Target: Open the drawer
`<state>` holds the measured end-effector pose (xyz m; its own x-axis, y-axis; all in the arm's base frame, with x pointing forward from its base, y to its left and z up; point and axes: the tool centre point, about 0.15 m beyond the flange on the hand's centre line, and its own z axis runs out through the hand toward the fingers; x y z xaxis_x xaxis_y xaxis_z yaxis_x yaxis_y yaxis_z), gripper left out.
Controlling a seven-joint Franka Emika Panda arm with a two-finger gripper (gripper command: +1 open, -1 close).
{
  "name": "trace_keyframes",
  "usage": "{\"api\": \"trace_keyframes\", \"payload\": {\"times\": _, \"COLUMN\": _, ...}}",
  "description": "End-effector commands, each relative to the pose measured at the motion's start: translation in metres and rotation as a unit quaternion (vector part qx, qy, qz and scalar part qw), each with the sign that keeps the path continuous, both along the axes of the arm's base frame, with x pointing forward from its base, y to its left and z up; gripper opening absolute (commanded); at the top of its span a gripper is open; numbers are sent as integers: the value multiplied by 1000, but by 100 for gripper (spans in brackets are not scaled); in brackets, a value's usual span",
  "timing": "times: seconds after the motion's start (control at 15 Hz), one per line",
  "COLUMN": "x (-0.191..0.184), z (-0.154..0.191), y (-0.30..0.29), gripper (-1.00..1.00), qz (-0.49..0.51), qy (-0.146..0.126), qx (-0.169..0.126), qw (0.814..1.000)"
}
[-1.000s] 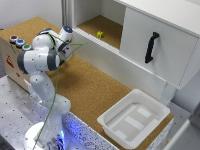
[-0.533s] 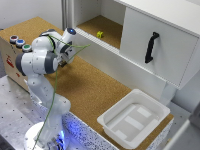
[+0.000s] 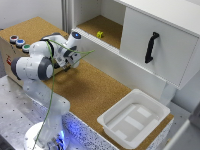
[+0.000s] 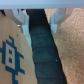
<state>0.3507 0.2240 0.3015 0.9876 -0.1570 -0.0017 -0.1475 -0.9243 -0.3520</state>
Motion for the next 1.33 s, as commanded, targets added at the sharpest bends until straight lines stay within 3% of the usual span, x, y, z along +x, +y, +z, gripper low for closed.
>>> {"api": "trace_keyframes", "payload": {"times": 0.0, "x": 51, "z": -51, "y": -65, "gripper": -100, "qz": -17, "qy": 36, "qx": 8, "qw": 999}}
{"api": "trace_keyframes", "payload": {"times": 0.8, "x": 63, "z": -65, "y": -133, "gripper": -100, "qz": -55, "qy": 53, "qx": -14, "qw": 997}}
{"api": "trace_keyframes", "payload": {"times": 0.87, "x": 62, "z": -65, "y": -133, "gripper": 100, "qz": -54, "qy": 51, "qx": -17, "qw": 997}}
{"api": "trace_keyframes", "payload": {"times": 1.27, "x": 58, "z": -60, "y": -139, "gripper": 100, "qz": -60, "qy": 44, "qx": -20, "qw": 997}}
